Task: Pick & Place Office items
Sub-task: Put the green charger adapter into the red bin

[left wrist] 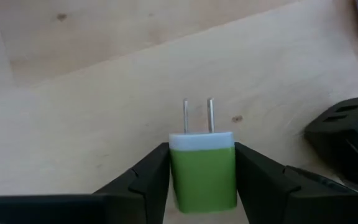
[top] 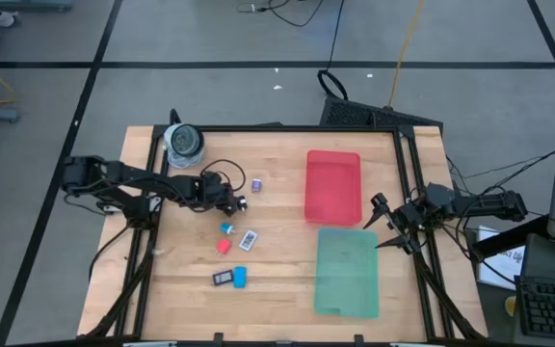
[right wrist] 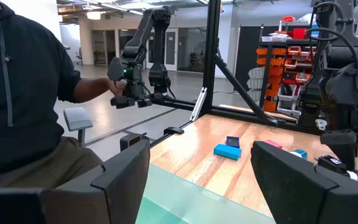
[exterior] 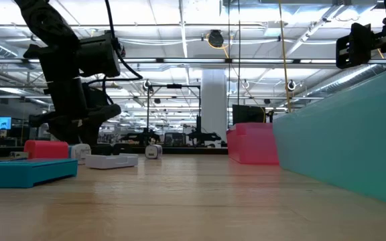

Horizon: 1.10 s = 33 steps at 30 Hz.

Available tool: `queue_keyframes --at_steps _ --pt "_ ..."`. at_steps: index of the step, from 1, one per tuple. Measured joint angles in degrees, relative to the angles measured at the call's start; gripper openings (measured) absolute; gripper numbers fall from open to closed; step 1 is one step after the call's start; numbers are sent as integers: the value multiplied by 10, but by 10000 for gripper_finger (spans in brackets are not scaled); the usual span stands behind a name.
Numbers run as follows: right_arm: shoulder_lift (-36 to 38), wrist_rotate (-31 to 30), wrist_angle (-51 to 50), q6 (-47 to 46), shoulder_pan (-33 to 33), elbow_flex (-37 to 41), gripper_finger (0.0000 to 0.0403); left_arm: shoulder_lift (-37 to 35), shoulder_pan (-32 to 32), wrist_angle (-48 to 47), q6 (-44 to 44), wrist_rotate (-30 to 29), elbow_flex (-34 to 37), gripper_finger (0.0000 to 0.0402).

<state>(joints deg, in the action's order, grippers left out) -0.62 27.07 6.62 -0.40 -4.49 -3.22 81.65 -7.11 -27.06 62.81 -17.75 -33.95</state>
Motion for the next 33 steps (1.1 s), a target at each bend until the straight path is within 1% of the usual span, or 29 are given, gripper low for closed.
queue_keyframes --at_steps 7,11,14,16,21,24,28,33 --pt "0 0 0 0 0 0 267 23 1 4 3 -6 -2 143" --pt "0 0 0 0 0 0 267 27 1 5 2 -10 -2 153" --pt "0 0 0 0 0 0 267 27 1 5 -17 -10 -1 163" --pt "0 0 0 0 0 0 267 27 1 5 -32 -9 -1 163" --pt "0 0 0 0 0 0 267 27 1 4 -65 -5 -1 131" --pt "0 0 0 0 0 0 267 27 1 4 -70 -5 -1 130" --pt "0 0 0 0 0 0 267 12 1 2 -79 -6 0 130" --pt "0 0 0 0 0 0 267 -22 2 -2 -113 -3 -13 133"
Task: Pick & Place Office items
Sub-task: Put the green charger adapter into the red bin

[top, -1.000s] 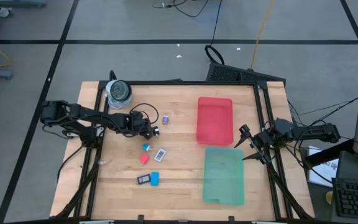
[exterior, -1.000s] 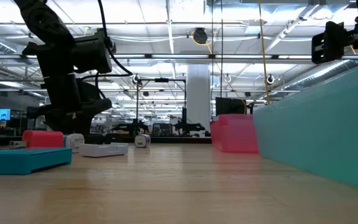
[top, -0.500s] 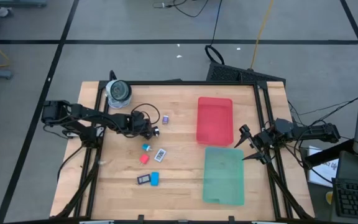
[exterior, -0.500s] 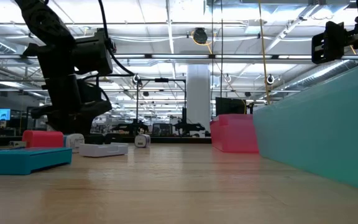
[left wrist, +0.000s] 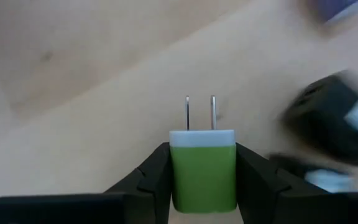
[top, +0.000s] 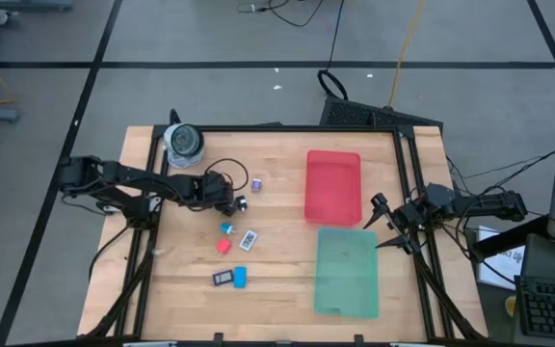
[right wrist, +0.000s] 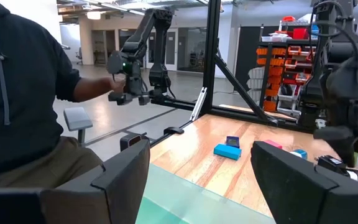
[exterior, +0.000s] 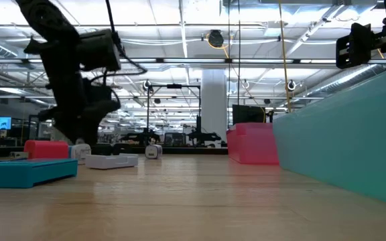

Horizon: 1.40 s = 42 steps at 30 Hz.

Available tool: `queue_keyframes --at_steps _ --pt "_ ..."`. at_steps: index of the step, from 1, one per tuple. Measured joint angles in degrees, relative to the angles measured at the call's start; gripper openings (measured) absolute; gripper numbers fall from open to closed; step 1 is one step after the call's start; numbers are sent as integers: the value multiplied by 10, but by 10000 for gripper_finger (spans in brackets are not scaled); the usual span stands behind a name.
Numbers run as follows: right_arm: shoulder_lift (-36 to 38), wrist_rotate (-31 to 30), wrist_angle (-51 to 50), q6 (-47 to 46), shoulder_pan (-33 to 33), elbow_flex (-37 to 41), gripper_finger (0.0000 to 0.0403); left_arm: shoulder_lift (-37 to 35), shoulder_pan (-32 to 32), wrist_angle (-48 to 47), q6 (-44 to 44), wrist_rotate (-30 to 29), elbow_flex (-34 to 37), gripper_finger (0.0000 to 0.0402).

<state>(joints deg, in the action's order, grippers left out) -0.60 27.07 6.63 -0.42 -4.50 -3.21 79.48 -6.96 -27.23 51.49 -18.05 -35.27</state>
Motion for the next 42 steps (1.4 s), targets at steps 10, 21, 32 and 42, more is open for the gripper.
queue_keyframes --at_steps 10,21,32,42 --pt "0 0 0 0 0 0 267 -31 32 5 -69 -33 -53 131" --pt "0 0 0 0 0 0 267 -31 109 168 -240 -30 -72 131" --pt "0 0 0 0 0 0 267 -31 163 325 -369 21 -72 138" --pt "0 -38 7 0 0 0 267 -29 213 348 -531 -10 -72 154"
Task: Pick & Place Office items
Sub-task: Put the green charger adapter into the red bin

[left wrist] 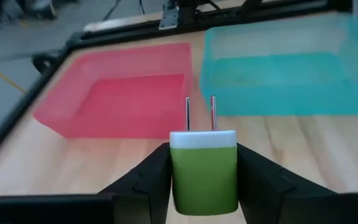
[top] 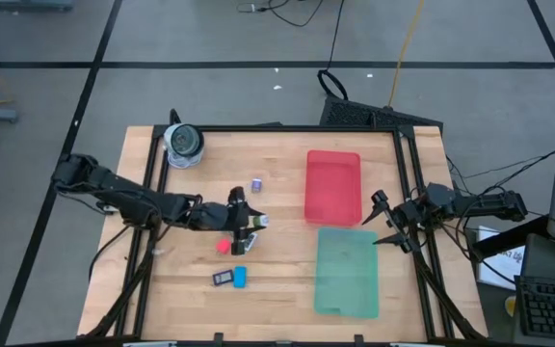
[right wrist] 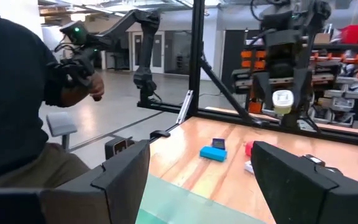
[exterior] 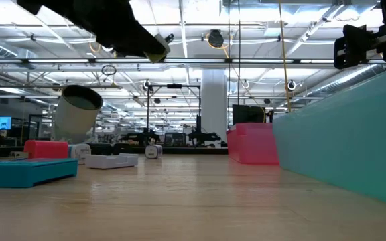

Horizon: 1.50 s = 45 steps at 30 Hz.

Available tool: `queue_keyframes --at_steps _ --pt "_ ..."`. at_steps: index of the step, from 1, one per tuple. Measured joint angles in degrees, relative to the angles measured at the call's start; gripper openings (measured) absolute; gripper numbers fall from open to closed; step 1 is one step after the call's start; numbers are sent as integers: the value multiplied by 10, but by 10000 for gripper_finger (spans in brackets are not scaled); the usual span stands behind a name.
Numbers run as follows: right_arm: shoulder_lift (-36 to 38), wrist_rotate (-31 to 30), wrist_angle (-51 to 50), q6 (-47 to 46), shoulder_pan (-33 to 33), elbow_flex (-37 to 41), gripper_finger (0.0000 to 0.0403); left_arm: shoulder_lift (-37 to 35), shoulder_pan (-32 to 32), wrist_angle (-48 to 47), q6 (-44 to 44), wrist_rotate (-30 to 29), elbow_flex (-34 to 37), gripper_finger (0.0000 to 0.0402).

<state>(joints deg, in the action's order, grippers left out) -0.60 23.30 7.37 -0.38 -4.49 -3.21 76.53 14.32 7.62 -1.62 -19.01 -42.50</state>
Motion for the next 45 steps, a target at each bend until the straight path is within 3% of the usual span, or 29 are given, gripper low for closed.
queue_keyframes --at_steps 5,9,13,18,21,25,28,35,39,45 --pt "0 -7 12 -2 0 0 267 0 27 -1 -75 -57 0 135" --pt "0 -14 31 -67 0 0 267 0 32 -4 -109 -90 0 130" --pt "0 -52 58 -134 0 0 267 0 32 -25 -137 -132 0 148" --pt "-1 -56 102 -136 0 0 267 0 32 -30 -151 -156 0 154" --pt "-1 -117 123 -139 0 0 267 0 30 -30 -164 -156 0 131" --pt "-18 -240 117 -176 -2 0 267 0 21 -30 -170 -156 0 129" --pt "-65 -321 127 -241 -2 0 267 0 13 -31 -197 -157 0 131" --pt "-263 -401 273 -309 -2 -1 267 34 -18 11 -300 -176 0 155" --pt "-387 -414 330 -318 -2 -26 268 61 -36 59 -339 -186 0 130" --pt "-556 -403 347 -269 -2 -141 294 75 -41 75 -360 -196 -15 144"
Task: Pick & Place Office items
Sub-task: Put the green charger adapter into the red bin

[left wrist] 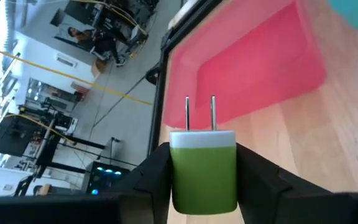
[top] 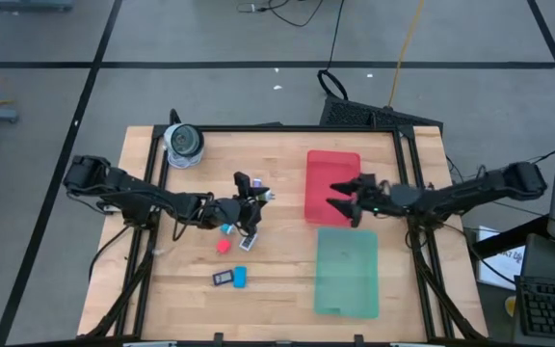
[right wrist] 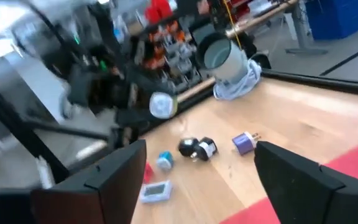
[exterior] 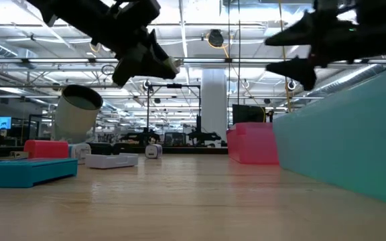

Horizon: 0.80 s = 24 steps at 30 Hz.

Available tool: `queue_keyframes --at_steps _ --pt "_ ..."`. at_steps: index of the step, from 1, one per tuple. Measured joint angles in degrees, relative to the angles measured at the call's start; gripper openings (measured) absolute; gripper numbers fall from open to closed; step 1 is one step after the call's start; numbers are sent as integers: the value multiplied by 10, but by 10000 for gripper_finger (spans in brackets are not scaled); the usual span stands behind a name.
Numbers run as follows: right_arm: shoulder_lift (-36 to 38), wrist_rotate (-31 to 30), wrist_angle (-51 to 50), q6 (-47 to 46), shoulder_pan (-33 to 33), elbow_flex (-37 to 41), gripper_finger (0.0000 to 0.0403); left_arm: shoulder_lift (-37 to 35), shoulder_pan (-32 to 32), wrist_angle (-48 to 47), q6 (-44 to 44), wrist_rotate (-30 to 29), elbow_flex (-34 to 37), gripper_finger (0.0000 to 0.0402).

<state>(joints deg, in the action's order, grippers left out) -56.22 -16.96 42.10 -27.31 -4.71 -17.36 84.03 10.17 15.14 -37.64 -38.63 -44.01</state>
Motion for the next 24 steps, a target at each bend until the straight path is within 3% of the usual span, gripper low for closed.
queue_keyframes --at_steps 5,12,21,24 --pt "-115 7 18 26 7 -102 328 0 1 1 -4 -6 -10 167" --pt "-242 23 17 6 29 -206 336 0 2 3 -35 -20 -12 129" --pt "-343 87 62 -76 64 -250 334 0 15 17 -75 -71 -12 161" --pt "-367 99 80 -92 72 -261 332 0 16 15 -76 -73 -12 152"
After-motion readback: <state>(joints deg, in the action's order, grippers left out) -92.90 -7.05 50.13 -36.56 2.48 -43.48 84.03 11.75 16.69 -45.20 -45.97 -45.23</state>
